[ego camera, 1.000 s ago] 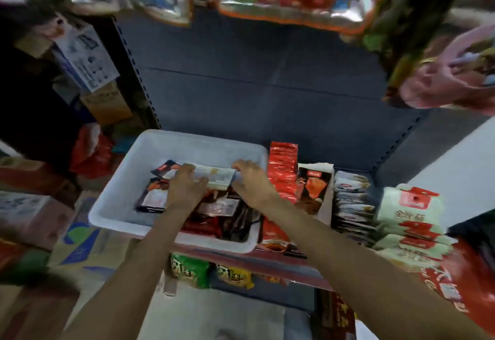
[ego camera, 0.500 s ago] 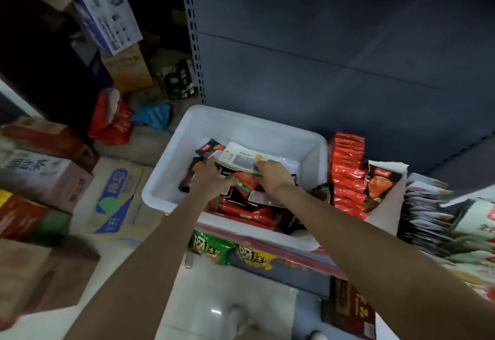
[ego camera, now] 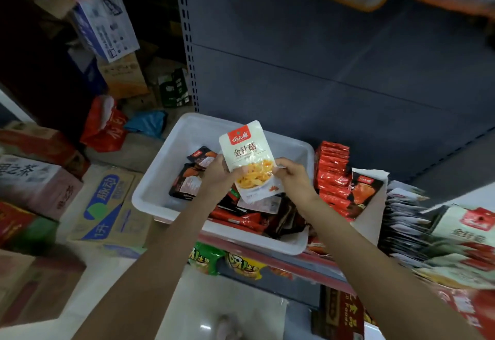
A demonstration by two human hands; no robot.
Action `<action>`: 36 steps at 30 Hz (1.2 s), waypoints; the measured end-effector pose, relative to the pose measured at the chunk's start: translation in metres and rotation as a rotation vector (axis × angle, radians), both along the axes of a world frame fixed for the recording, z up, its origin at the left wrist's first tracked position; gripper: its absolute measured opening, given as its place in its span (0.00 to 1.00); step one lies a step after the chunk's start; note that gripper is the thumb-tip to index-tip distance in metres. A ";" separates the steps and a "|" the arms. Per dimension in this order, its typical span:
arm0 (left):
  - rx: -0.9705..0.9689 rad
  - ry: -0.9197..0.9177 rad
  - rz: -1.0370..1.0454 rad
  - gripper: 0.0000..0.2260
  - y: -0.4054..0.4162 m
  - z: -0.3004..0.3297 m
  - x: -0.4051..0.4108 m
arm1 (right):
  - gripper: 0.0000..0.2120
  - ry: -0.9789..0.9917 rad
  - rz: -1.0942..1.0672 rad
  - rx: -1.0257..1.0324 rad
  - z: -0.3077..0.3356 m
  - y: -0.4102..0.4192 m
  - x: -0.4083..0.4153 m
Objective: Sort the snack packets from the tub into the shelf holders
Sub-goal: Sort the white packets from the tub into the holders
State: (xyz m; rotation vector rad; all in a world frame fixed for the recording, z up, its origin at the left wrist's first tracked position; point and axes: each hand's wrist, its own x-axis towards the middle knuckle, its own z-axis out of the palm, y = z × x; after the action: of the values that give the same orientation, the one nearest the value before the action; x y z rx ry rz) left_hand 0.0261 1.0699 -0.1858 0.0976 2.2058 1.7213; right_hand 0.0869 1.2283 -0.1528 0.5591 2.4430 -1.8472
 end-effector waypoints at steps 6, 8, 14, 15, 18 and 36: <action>0.111 0.135 -0.058 0.14 0.057 0.032 0.030 | 0.09 0.139 -0.123 -0.026 0.022 0.052 0.040; 0.133 0.174 -0.110 0.14 0.086 0.044 0.042 | 0.10 0.180 -0.150 0.025 0.032 0.076 0.060; 0.194 0.229 -0.268 0.14 0.183 0.075 0.093 | 0.08 0.294 -0.300 0.156 0.054 0.160 0.126; 0.201 0.239 -0.291 0.15 0.198 0.078 0.103 | 0.10 0.308 -0.320 0.177 0.057 0.172 0.137; 0.192 0.288 -0.368 0.15 0.243 0.084 0.132 | 0.10 0.329 -0.407 0.262 0.064 0.215 0.172; -0.080 0.531 -0.463 0.22 0.326 0.088 0.194 | 0.08 0.261 -0.324 0.472 0.057 0.318 0.253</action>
State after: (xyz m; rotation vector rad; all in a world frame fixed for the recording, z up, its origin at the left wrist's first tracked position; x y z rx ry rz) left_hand 0.2199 1.3955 -0.0979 1.0644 2.3351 1.4519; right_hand 0.3396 1.5466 -0.0954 0.8216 3.1585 -1.5012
